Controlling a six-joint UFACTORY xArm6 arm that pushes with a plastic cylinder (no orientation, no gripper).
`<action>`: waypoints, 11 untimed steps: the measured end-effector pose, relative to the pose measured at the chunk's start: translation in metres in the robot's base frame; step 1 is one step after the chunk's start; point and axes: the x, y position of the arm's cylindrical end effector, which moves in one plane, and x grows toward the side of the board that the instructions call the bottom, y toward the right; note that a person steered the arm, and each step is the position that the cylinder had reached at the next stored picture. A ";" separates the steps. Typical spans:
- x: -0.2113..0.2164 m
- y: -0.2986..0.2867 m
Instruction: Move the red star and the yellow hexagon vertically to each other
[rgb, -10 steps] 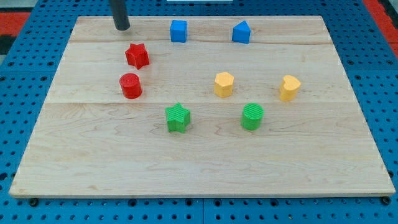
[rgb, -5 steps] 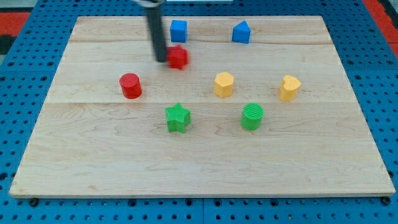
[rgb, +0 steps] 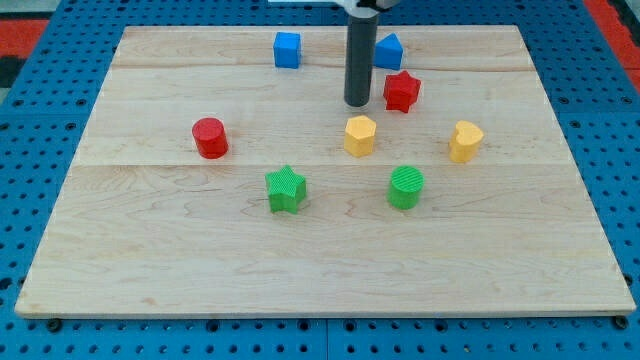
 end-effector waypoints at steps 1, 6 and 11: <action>0.009 0.012; 0.081 0.030; 0.103 -0.027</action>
